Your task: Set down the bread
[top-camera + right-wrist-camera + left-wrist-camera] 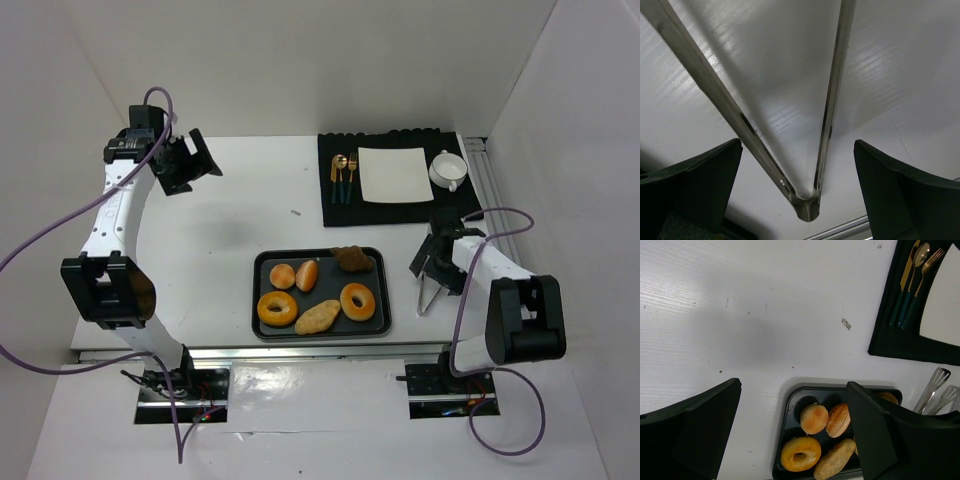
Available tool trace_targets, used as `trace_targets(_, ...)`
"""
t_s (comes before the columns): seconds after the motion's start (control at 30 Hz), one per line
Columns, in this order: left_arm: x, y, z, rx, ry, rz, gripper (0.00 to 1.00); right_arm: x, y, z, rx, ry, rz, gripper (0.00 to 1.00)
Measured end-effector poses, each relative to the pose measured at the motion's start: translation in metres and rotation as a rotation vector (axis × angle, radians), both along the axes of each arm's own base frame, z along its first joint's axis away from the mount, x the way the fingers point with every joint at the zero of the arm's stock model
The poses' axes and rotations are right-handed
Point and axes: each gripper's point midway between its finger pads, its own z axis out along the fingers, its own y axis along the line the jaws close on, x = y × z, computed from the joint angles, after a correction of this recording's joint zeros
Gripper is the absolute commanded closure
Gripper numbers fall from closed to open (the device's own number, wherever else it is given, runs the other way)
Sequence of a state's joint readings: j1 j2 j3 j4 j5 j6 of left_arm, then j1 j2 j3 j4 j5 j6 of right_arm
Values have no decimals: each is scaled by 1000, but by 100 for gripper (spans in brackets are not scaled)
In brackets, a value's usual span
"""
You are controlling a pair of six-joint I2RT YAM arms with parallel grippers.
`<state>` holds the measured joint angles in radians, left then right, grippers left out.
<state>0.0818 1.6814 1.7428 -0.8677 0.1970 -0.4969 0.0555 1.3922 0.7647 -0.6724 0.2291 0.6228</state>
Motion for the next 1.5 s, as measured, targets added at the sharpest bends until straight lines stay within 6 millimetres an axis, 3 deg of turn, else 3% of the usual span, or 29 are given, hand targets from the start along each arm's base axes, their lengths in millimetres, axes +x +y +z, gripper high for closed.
trace_targets(0.23, 2, 0, -8, -2, 19, 0, 1, 22, -3, -12, -14, -39, 35, 28)
trace_targets(0.27, 2, 0, -8, -2, 20, 0, 1, 26, -3, -12, -15, -48, 36, 37)
trace_targets(0.33, 2, 0, -7, -2, 19, 0, 1, 31, -5, -13, -21, -63, 41, 45)
trace_targets(0.4, 3, 0, -6, -2, 16, 0, 1, 36, -6, -13, -26, -77, 46, 63)
trace_targets(0.5, 3, 0, -6, -4, 15, -2, 1, 39, -5, -10, -14, -89, 46, 74)
trace_targets(0.63, 3, -1, -5, -7, 14, -5, 1, 45, -1, 13, 3, -138, 55, 76)
trace_targets(0.77, 3, -1, -4, -9, 12, -7, 1, 51, 16, 70, 35, -252, 120, 76)
trace_targets(0.87, 3, -1, -4, -9, 12, -7, 1, 59, 47, 123, 98, -351, 250, 76)
trace_targets(1.0, 3, -1, -3, -6, 11, -5, 1, 53, 116, 171, 232, -389, 527, 72)
trace_targets(1.1, 3, 0, -2, -1, 10, -1, 1, 30, 178, 185, 327, -340, 759, 69)
trace_targets(1.2, 3, 1, -2, 1, 11, 1, 1, -1, 220, 188, 384, -266, 931, 65)
trace_targets(1.33, 1, 3, -4, 13, 19, 5, 1, -26, 238, 190, 417, -206, 1009, 60)
trace_targets(1.5, 0, 7, -6, 39, 23, 3, 1, -37, 241, 190, 443, -170, 996, 53)
